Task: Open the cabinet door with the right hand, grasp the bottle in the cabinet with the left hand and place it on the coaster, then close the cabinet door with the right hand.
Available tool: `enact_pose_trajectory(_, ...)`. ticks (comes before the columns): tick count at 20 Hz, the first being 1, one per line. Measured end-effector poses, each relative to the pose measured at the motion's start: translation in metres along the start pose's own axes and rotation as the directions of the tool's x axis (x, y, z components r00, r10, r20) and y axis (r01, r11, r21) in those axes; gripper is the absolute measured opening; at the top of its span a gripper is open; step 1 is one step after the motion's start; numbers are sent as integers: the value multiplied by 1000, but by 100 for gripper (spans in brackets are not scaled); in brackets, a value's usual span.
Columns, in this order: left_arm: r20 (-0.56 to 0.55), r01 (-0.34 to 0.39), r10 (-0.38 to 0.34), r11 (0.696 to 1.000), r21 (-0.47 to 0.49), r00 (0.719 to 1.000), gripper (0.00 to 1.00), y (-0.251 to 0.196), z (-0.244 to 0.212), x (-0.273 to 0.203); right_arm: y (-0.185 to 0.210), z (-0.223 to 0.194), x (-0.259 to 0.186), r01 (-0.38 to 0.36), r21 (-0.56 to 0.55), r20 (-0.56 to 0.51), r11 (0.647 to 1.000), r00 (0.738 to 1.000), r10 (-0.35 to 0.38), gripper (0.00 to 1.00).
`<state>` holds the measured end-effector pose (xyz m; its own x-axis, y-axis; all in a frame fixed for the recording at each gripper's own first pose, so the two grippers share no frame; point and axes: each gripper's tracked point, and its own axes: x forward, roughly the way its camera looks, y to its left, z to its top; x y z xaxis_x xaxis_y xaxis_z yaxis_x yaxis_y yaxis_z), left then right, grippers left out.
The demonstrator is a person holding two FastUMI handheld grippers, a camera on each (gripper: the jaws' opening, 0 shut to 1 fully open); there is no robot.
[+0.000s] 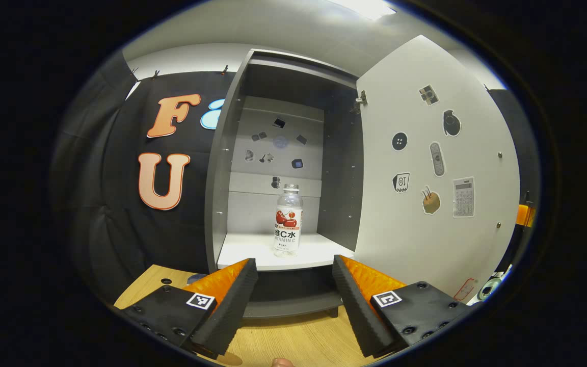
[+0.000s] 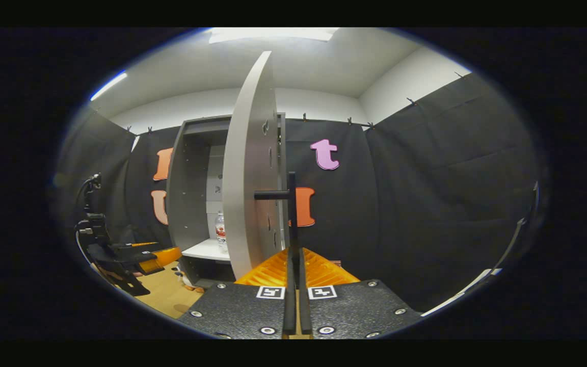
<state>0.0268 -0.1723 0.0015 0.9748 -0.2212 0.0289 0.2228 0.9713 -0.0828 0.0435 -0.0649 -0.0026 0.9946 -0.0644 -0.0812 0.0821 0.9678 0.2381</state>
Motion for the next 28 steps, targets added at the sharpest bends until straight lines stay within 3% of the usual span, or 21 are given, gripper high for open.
enact_pose_trajectory(8, -7, -50, 50, 999, 8, 999, 97, -9, -2, -19, 1, -1, 2, -67, 16, -1, 998, 998, 67, 2)
enact_pose_trajectory(13, -8, -66, 67, 998, 13, 998, 97, -8, -2, -32, -7, -1, -4, -30, -11, -3, 999, 1000, 30, 5)
enact_pose_trajectory(16, -17, -52, 52, 999, 0, 998, 96, -11, -3, -33, -5, -6, -16, -15, 3, -32, 1000, 999, 15, 22)
enact_pose_trajectory(17, -16, -48, 48, 999, 2, 999, 96, -12, -2, -34, -8, -7, -19, -1, -3, -37, 1000, 999, 1, 22)
enact_pose_trajectory(19, -11, -39, 39, 999, 13, 999, 97, -14, 0, -34, -9, -7, -23, 11, -14, -42, 1000, 999, -12, 33)
enact_pose_trajectory(21, -1, -33, 33, 999, 23, 999, 96, -16, 2, -35, -8, -7, -28, 16, -17, -46, 1000, 999, -17, 51)
enact_pose_trajectory(23, 5, -27, 27, 999, 32, 1000, 96, -17, 4, -34, -2, -4, -31, 4, -24, -37, 1000, 999, -5, 57)
enact_pose_trajectory(24, 4, -21, 21, 999, 35, 1000, 96, -17, 4, -33, 0, -3, -32, -3, -29, -32, 1000, 999, 2, 70)
enact_pose_trajectory(26, 4, -8, 8, 999, 34, 1000, 96, -16, 3, -27, 7, 1, -33, -15, -32, -20, 999, 1000, 14, 72)
enact_pose_trajectory(28, 9, 3, -4, 1000, 28, 1000, 96, -13, 4, -20, 16, 2, -33, -33, -32, -12, 999, 999, 32, 80)
